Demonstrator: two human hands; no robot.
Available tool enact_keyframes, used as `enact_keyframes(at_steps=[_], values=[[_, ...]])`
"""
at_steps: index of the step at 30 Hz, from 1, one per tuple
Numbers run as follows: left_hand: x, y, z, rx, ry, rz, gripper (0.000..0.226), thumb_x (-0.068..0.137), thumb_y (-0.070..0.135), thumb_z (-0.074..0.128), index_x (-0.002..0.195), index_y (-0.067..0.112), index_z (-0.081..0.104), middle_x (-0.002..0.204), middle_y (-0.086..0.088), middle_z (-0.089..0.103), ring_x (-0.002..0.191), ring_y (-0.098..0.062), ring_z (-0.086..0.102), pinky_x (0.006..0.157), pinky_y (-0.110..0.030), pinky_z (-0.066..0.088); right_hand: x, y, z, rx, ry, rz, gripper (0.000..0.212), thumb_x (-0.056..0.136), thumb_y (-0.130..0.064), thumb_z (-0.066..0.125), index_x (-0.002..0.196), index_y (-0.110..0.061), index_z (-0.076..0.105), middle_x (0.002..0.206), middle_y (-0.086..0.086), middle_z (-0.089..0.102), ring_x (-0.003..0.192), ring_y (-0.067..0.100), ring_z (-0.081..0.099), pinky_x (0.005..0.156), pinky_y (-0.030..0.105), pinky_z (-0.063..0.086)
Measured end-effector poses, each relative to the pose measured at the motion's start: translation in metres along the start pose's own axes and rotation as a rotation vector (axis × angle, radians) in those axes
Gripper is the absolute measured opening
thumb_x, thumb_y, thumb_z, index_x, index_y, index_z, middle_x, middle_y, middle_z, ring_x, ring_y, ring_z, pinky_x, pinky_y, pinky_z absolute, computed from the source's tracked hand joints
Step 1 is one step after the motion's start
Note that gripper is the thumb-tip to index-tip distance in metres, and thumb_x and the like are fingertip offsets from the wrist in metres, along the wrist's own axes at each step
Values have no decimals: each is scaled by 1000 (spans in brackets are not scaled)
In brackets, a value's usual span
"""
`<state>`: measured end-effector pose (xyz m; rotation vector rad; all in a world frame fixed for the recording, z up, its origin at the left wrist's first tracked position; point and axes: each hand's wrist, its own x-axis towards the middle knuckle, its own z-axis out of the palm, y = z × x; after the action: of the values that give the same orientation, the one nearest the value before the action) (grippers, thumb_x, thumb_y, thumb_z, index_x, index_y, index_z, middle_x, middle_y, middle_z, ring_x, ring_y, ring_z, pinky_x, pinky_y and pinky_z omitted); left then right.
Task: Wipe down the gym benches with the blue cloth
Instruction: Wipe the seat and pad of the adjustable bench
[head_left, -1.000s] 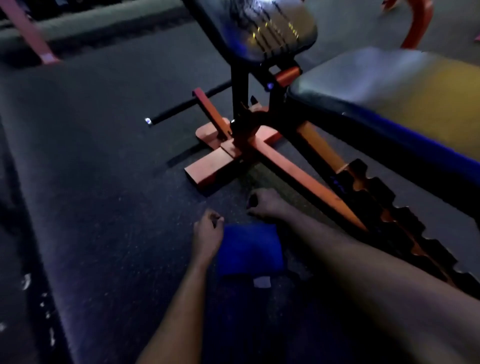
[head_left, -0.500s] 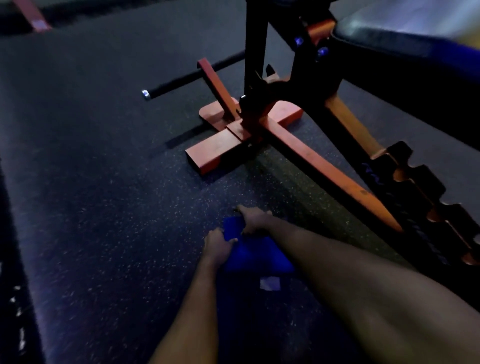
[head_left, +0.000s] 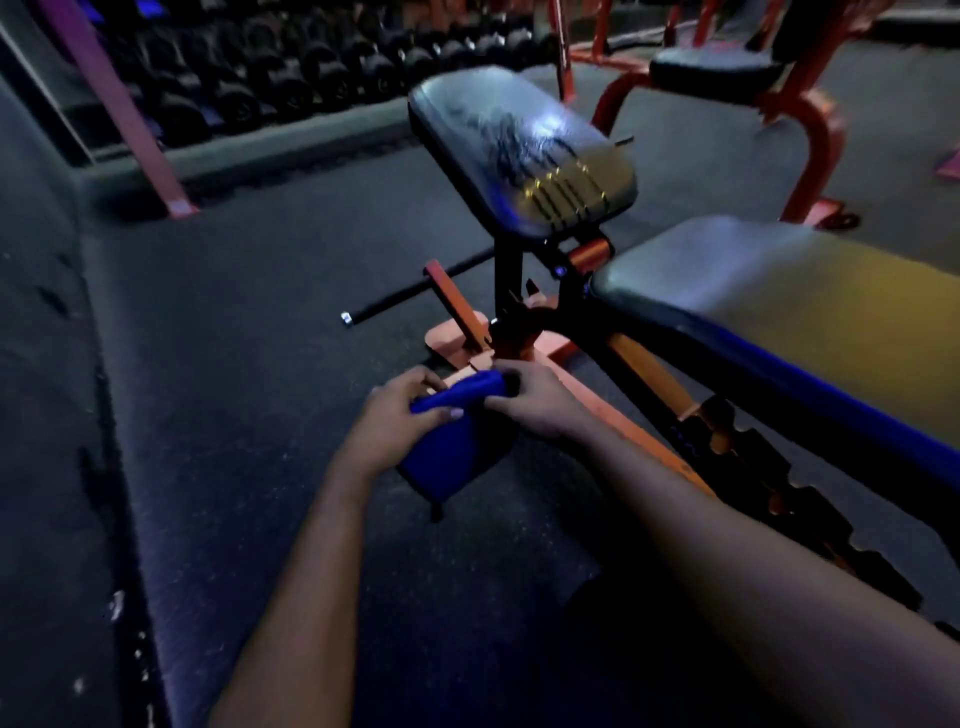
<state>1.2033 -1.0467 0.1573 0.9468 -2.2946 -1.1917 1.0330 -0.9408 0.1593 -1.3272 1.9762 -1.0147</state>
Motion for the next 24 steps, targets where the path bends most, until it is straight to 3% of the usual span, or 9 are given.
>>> enact_keyframes(at_steps=[2, 5, 7, 9, 11, 15, 18, 21, 24], values=[[-2, 37, -29, -64, -24, 67, 29, 78, 17, 81, 101, 18, 63, 85, 3, 71, 74, -6, 64, 61, -15, 49, -8, -28, -25, 35, 97, -108, 16, 84, -12, 66, 91, -26, 63, 85, -7, 64, 80, 6, 60, 72, 9, 44], [-8, 87, -60, -117, -118, 229, 41, 79, 17, 80, 115, 26, 61, 88, -2, 67, 82, -11, 63, 68, -27, 52, -22, -62, -61, 83, 238, -241, 26, 83, -6, 66, 108, -14, 61, 94, -4, 64, 84, 4, 59, 79, 18, 44], [-9, 118, -71, -84, -134, 315, 36, 82, 16, 77, 115, 23, 62, 84, 9, 65, 81, -7, 61, 69, -22, 49, -34, -79, -86, 141, 263, -355, 36, 82, -3, 64, 113, -20, 59, 100, -7, 64, 86, 4, 61, 81, 21, 48], [-7, 145, -74, -58, -90, 364, 24, 83, 20, 76, 103, 25, 64, 82, 11, 66, 78, -6, 61, 68, -24, 49, -48, -93, -109, 119, 259, -412, 42, 82, -1, 61, 114, -28, 60, 105, -10, 64, 93, 7, 61, 87, 23, 47], [-4, 165, -74, 7, -5, 428, 20, 80, 32, 78, 91, 28, 62, 78, 7, 64, 72, -8, 57, 65, -28, 45, -56, -101, -131, 56, 258, -431, 37, 83, 3, 61, 106, -26, 63, 102, -11, 64, 95, 6, 58, 91, 27, 46], [-3, 198, -75, 151, 69, 543, 30, 79, 47, 73, 84, 27, 52, 81, -2, 60, 70, -12, 50, 63, -32, 41, -73, -116, -164, -74, 238, -363, 15, 84, -12, 73, 88, -23, 63, 92, 5, 65, 78, 11, 60, 76, 32, 52], [-8, 218, -76, 225, -9, 559, 33, 80, 45, 75, 81, 25, 49, 82, 0, 60, 72, -13, 51, 63, -32, 42, -83, -122, -176, -244, 248, -317, 23, 83, -21, 77, 74, -26, 56, 79, -3, 63, 65, -1, 56, 62, 21, 45], [-14, 230, -80, 250, -149, 516, 36, 75, 42, 80, 80, 24, 49, 78, 2, 58, 68, -10, 50, 60, -29, 40, -92, -128, -182, -232, 386, -370, 22, 81, -13, 72, 69, -22, 56, 72, 2, 61, 63, 6, 51, 64, 30, 43], [-17, 235, -81, 314, -240, 472, 30, 76, 41, 80, 76, 34, 50, 80, 5, 58, 69, -9, 52, 59, -26, 40, -100, -134, -184, -185, 470, -371, 11, 79, -12, 67, 73, -8, 58, 74, 15, 63, 64, 12, 53, 63, 38, 48]])
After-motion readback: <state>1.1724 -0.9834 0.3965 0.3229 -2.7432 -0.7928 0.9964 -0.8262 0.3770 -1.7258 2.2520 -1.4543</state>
